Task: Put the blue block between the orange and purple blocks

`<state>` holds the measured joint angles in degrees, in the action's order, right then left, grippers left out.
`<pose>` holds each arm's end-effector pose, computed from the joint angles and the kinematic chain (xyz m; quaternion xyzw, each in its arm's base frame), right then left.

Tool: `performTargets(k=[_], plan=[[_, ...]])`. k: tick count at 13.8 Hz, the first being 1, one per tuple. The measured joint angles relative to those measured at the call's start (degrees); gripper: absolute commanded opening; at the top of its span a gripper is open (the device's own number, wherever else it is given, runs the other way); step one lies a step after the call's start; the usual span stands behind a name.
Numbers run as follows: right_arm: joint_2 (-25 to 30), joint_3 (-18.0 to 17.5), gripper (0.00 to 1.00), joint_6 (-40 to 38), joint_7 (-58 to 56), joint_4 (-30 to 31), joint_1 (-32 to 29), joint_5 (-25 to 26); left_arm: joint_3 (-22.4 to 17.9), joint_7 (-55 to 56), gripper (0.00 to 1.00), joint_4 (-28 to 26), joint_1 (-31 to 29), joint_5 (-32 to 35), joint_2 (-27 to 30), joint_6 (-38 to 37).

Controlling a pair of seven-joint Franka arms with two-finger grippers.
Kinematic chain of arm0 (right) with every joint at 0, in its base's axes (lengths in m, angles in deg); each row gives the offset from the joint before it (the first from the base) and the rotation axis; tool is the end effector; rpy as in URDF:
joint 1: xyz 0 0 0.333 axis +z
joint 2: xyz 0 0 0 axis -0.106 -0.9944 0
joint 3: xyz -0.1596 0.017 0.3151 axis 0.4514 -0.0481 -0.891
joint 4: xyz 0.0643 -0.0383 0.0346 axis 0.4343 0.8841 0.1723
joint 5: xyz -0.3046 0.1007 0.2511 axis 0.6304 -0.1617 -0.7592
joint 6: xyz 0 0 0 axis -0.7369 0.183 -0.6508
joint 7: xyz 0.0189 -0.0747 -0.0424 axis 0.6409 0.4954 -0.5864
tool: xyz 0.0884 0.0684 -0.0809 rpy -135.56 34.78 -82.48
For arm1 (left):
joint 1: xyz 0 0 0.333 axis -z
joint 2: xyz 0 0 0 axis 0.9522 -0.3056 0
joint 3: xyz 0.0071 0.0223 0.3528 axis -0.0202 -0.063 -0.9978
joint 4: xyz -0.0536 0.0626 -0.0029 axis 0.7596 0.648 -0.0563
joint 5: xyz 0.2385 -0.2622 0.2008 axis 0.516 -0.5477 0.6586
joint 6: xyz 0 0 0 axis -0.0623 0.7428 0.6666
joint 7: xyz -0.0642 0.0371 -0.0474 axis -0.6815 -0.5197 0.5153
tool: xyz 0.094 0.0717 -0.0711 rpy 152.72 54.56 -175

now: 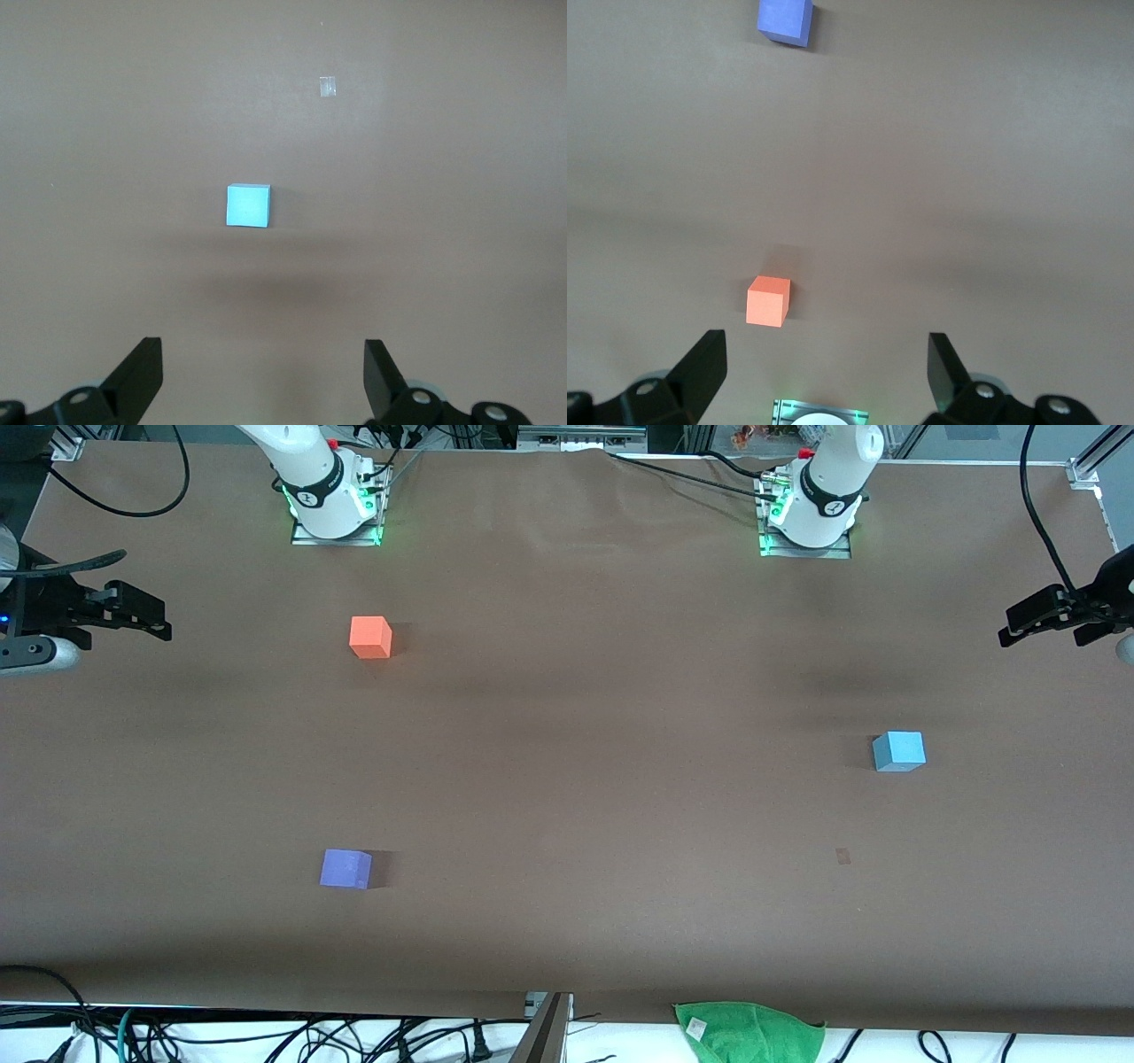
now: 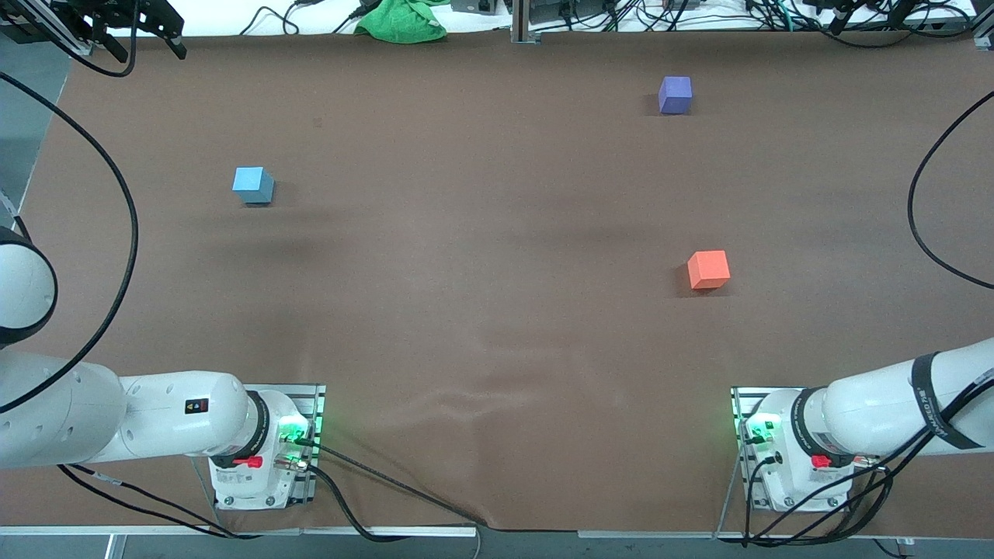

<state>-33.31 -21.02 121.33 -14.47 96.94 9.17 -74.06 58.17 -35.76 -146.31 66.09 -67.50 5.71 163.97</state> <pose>0.5875 0.0186 0.6175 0.9955 0.0699 -0.0638 0.0010 0.5494 0.0583 0.6024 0.9989 0.0308 -0.0332 0.0102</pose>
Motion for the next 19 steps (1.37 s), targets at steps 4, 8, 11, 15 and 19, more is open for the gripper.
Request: performTargets(k=[4, 8, 11, 15, 19], plan=[[0.0, 0.0, 1.00, 0.2, 0.0, 0.0, 0.0, 0.0, 0.0, 0.0, 1.00, 0.1, -0.3, 0.0, -1.0, 0.0], [0.0, 0.0, 1.00, 0.3, 0.0, 0.0, 0.0, 0.0, 0.1, 0.0, 1.00, 0.2, -0.4, 0.0, -3.1, 0.0], [0.0, 0.0, 1.00, 0.3, 0.0, 0.0, 0.0, 0.0, 0.1, 0.0, 1.00, 0.4, -0.4, 0.0, -3.6, 0.0], [0.0, 0.0, 1.00, 0.3, 0.0, 0.0, 0.0, -0.1, 0.1, 0.0, 1.00, 1.1, -0.5, 0.0, -3.6, -0.7], [0.0, 0.0, 1.00, 0.3, 0.0, 0.0, 0.0, -0.1, 0.2, 0.0, 1.00, 1.4, -0.5, 0.0, -3.4, -2.4]])
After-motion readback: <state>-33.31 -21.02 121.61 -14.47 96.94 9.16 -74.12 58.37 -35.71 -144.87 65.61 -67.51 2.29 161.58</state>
